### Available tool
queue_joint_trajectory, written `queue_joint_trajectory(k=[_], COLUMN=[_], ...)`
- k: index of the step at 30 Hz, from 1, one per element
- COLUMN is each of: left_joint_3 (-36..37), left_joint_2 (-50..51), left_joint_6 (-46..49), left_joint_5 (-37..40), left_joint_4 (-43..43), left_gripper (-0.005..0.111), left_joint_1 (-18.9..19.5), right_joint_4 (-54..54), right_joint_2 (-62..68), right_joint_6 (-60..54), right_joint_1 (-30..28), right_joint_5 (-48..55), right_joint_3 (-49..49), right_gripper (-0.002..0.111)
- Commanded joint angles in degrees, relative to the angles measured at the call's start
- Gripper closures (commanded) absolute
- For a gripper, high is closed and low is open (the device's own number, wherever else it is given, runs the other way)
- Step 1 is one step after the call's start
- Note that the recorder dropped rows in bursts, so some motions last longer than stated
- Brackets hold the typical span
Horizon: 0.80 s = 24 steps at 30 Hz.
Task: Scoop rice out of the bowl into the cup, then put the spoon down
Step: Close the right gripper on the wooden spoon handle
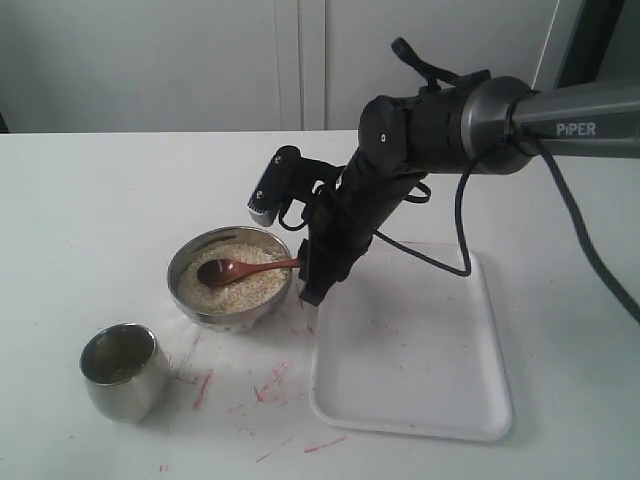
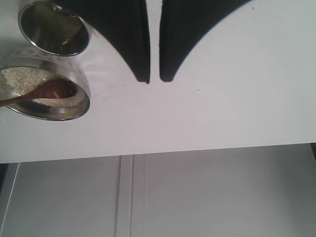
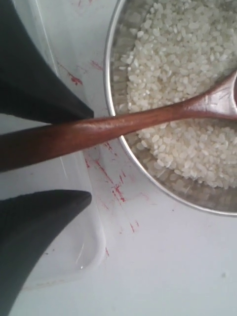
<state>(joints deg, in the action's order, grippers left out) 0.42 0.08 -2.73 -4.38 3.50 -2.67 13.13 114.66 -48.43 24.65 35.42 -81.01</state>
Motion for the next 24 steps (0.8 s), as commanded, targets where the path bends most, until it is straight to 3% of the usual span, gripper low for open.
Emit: queue_joint_trajectory(k=[1,24], left_joint_3=[-0.4,-0.4], left_joint_2=[-0.1,-0.1], left_joint_6=[-0.1,-0.1], left_joint_5=[-0.3,-0.3], left_joint_4=[0.3,0.3], left_gripper=[0.092,0.092], left_joint_1=[-0.3,-0.3], right_joint_4=[0.4,4.8], right_joint_2=[-0.2,-0.2], right_joint_6=[0.3,-2.7], right_joint_1=[-0.1,-0.1], right_joint_5=[-0.1,0.7], right_joint_3=[-0.3,-0.3], right_gripper=[0.069,0.070])
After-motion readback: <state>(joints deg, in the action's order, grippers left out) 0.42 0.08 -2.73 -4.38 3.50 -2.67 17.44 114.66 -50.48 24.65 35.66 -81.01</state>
